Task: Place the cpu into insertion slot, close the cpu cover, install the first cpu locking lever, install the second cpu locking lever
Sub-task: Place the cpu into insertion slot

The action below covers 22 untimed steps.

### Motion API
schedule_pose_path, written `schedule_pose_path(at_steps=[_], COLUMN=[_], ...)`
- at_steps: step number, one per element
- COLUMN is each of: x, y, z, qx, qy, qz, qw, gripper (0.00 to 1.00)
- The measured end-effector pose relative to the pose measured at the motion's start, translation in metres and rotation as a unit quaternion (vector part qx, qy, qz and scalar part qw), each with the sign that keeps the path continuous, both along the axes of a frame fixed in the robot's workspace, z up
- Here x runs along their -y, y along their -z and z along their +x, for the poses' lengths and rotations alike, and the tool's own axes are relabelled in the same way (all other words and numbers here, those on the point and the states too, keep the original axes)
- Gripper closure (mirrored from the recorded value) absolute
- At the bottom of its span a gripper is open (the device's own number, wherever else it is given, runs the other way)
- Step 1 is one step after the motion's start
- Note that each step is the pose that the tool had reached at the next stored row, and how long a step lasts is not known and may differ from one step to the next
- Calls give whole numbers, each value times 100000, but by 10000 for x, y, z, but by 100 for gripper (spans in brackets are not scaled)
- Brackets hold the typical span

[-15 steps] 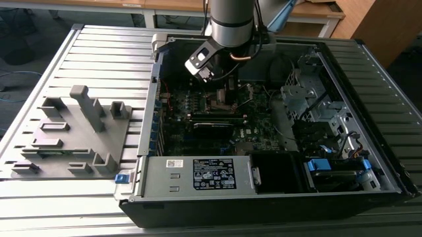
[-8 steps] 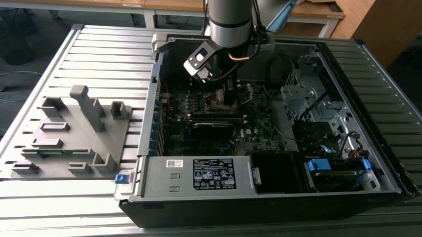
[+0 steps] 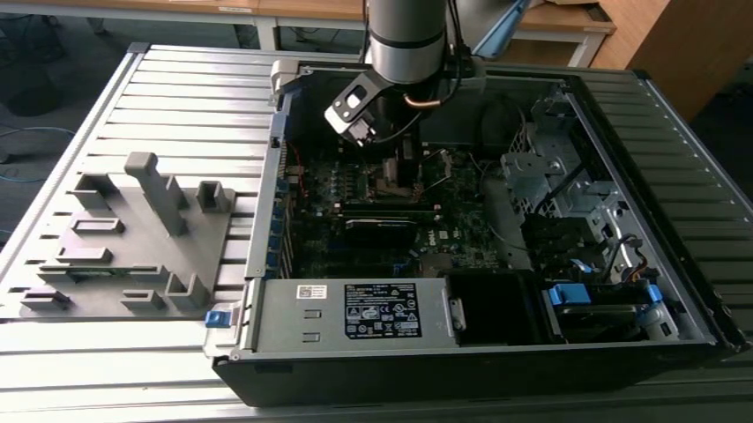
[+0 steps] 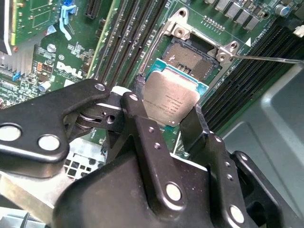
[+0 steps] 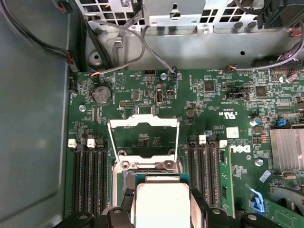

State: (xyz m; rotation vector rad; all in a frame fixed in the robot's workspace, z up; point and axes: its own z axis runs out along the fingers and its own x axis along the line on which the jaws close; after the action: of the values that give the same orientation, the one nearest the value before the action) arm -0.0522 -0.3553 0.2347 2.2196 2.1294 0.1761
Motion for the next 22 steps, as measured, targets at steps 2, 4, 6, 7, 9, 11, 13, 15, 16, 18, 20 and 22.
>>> schedule_pose_path(at_steps=[2, 4, 6, 7, 9, 11, 13, 15, 16, 18, 20, 22], x=[-13, -21, -28, -33, -55, -74, -91, -104, -106, -106, -107, -107], y=[17, 43, 71, 84, 97, 109, 127, 148, 162, 188, 212, 228], z=[-4, -6, -7, -8, -13, -18, -23, -25, -25, -26, -26, -28], qx=[2, -1, 1, -1, -3, -3, 4, -1, 0, -1, 11, 15], qy=[1, -2, -1, -1, -2, -4, -3, -3, -5, -11, -6, 1], qz=[10, 3, 7, 3, -1, 0, 12, 7, 8, 9, 47, 57], qw=[100000, 100000, 100000, 100000, 100000, 100000, 100000, 100000, 100000, 100000, 100000, 100000], gripper=[46, 46, 46, 46, 46, 46, 46, 46, 46, 46, 46, 46])
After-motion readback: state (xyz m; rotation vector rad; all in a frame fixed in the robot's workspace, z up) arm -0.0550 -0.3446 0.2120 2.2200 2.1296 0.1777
